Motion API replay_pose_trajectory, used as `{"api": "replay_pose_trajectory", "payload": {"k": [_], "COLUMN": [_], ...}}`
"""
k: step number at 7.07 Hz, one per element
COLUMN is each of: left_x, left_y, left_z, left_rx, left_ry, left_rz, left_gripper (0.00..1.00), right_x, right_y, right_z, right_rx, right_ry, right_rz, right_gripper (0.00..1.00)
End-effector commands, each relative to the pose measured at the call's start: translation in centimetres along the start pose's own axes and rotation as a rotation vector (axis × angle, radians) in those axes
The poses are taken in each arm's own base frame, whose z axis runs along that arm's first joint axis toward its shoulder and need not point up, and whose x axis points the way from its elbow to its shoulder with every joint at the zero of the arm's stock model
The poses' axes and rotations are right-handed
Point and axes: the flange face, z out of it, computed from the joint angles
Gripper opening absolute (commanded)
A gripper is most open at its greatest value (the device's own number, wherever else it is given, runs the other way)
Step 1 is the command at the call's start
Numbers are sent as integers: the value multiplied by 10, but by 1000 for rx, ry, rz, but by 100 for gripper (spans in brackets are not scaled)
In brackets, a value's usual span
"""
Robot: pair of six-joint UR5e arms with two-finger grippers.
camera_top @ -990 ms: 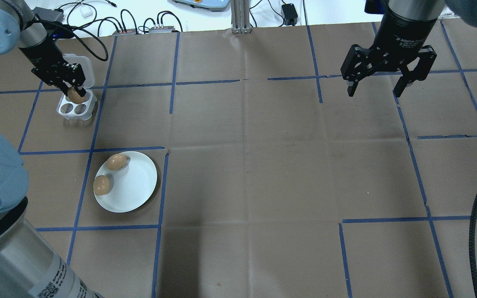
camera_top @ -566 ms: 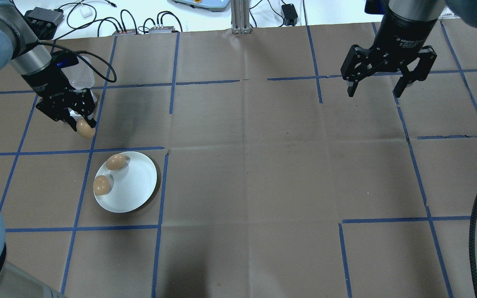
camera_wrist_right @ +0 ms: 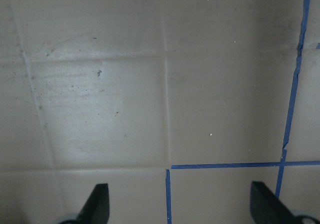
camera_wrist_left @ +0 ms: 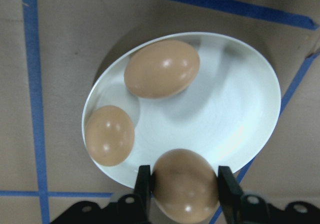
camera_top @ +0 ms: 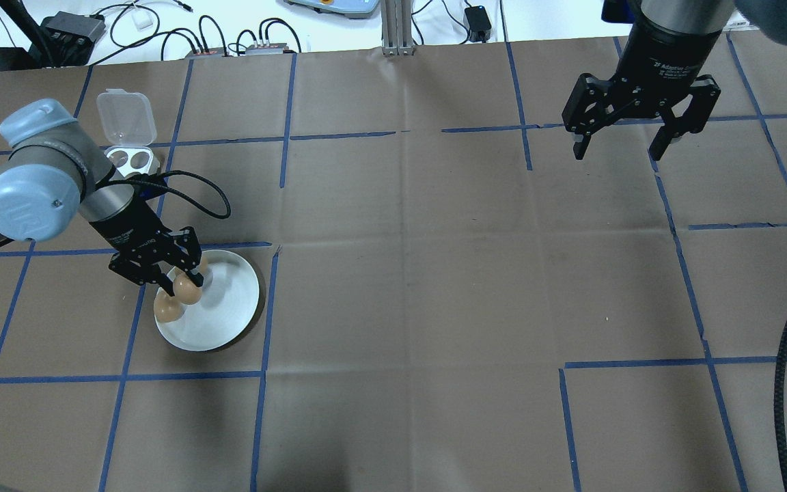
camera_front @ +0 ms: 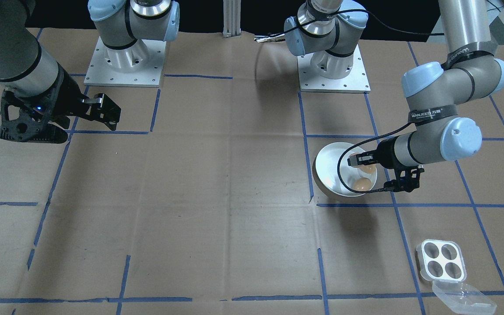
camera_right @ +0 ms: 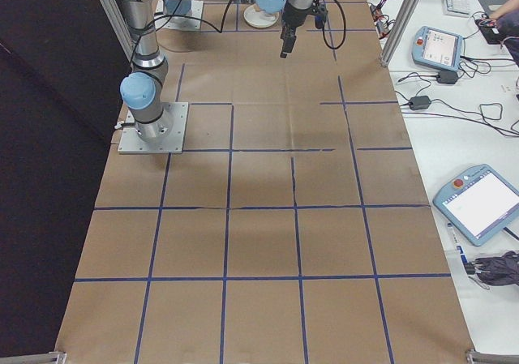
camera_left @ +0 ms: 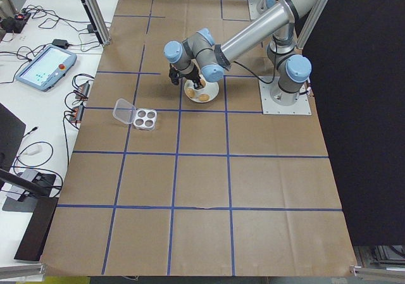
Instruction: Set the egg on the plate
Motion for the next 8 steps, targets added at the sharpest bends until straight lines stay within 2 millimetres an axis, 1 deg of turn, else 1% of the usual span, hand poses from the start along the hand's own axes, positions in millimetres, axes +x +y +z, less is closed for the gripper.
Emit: {"api": "replay_pose_trajectory", "payload": {"k": [1,2,3,4,5,6,7,8], "left_x": [1,2,3,6,26,66,105,144], "left_y": [2,2,1,4,4,6,9,25], "left_z": [18,16,7,-12,-54,-96,-124,-141], "left_rx": [-7,-4,15,59,153,240,290,327], "left_ry": [34,40,38,31,-2,-69,-131,-149], "left_rz": [-10,-56,-63,-48,-1,75,146,214], "left_gripper": [94,100,100,100,100,100,100,100], "right_x": [0,0,0,0,0,0,0,0], "right_y": [0,0,0,0,0,-1,-1,0], "right_z": [0,0,0,0,0,1,1,0], "right_rx": [0,0,0,0,0,-1,-1,0], "right_ry": [0,1,0,1,1,0,0,0], "right_rz": [0,0,0,0,0,0,0,0], "right_gripper": [100,100,100,100,100,100,100,100]}}
